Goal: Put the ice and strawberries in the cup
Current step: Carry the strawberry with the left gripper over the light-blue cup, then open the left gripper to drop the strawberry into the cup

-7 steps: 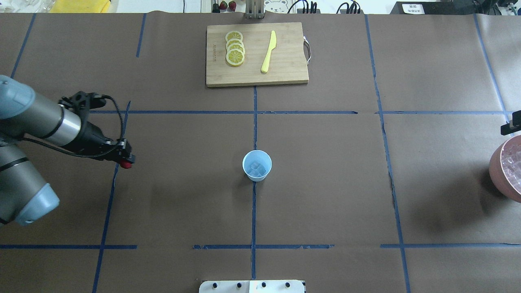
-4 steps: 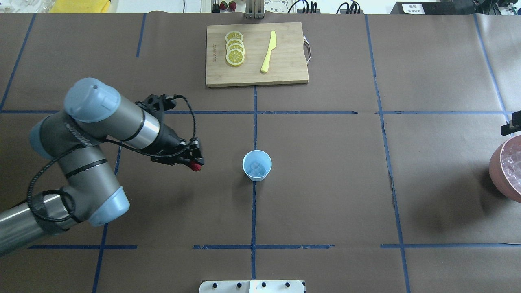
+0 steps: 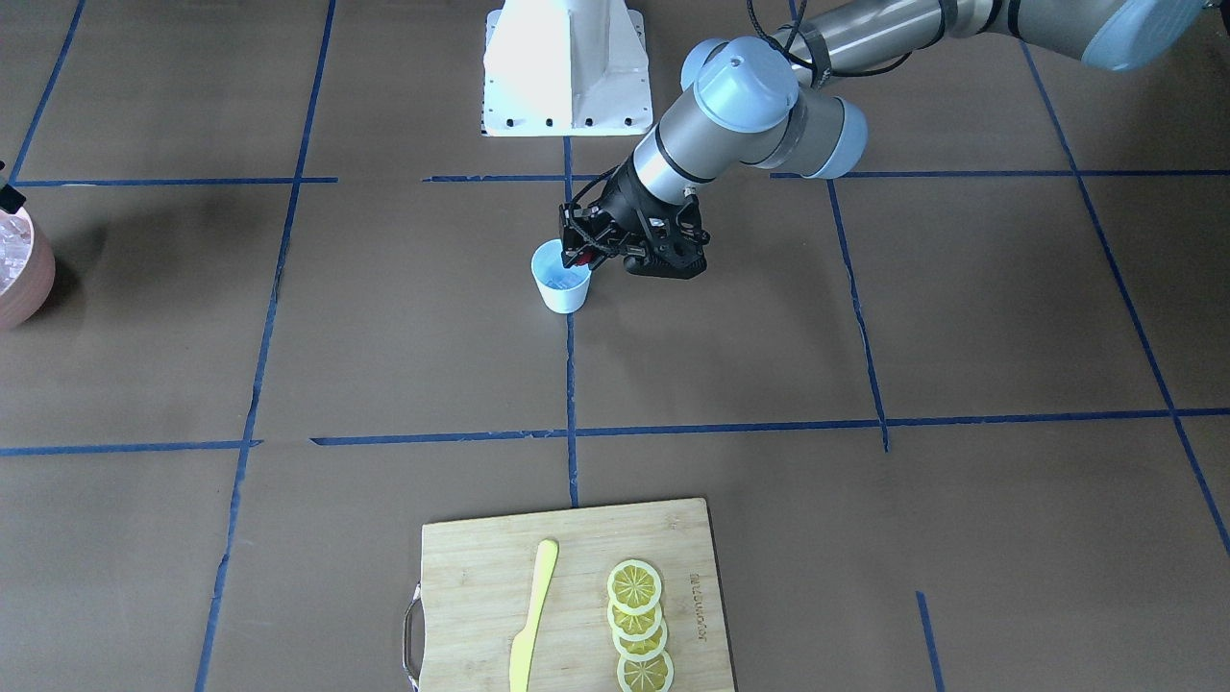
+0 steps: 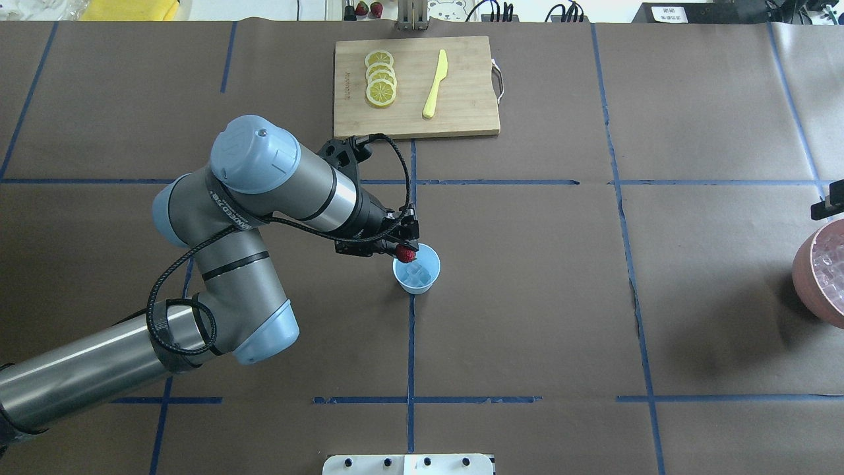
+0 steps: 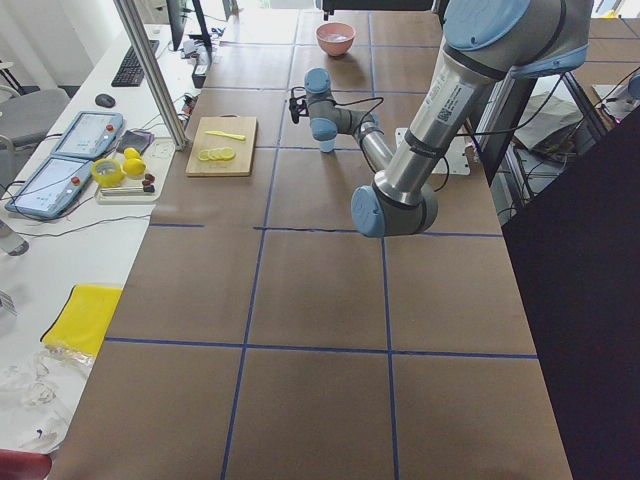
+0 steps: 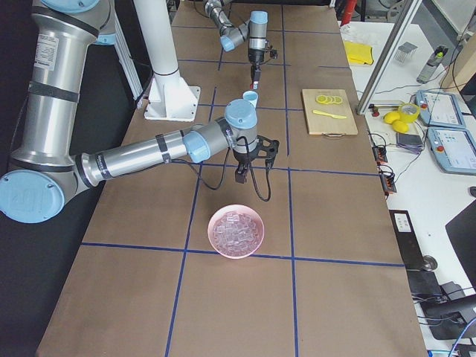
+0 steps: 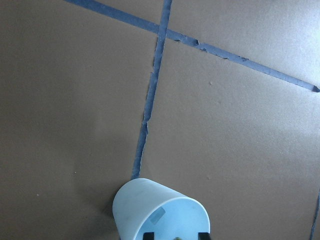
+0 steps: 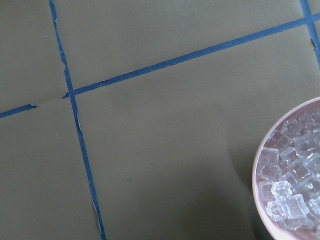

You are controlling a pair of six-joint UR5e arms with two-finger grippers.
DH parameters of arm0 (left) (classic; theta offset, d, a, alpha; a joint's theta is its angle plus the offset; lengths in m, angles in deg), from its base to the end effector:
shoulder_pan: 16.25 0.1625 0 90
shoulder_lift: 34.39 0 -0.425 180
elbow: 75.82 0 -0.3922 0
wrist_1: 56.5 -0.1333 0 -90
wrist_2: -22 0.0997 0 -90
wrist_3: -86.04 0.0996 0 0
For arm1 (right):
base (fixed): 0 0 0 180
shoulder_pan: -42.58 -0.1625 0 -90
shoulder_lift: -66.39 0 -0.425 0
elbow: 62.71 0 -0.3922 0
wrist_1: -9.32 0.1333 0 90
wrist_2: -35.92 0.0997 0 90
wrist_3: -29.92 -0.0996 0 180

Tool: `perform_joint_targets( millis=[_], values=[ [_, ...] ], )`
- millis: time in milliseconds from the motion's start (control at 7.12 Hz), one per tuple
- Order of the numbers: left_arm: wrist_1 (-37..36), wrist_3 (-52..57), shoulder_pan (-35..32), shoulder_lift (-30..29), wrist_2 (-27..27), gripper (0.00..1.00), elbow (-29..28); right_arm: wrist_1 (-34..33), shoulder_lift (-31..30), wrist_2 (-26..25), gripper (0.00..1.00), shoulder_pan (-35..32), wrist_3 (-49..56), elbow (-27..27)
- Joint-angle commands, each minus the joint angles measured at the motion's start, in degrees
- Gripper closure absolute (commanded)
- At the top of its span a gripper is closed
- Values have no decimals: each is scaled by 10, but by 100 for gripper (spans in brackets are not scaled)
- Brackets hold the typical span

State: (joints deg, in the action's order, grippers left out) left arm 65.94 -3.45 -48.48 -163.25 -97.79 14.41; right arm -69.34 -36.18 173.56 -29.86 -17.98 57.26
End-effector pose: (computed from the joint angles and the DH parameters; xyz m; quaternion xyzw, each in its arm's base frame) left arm 0.5344 -0.4360 0.1790 -0.0409 0.6007 -0.0698 0.7954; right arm -0.0642 -0.4008 0.4709 -0.0205 -0.4519 0.1352 0.8815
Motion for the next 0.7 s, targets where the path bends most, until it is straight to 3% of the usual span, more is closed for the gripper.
perform_joint_targets(
  millis=[0, 561],
  values=[
    [1, 0, 8, -6, 17, 97, -3, 0, 0, 0, 0, -1, -1, 0],
    [1, 1, 8, -6, 18, 84, -1, 1, -4, 0, 0, 0, 0, 0]
  ],
)
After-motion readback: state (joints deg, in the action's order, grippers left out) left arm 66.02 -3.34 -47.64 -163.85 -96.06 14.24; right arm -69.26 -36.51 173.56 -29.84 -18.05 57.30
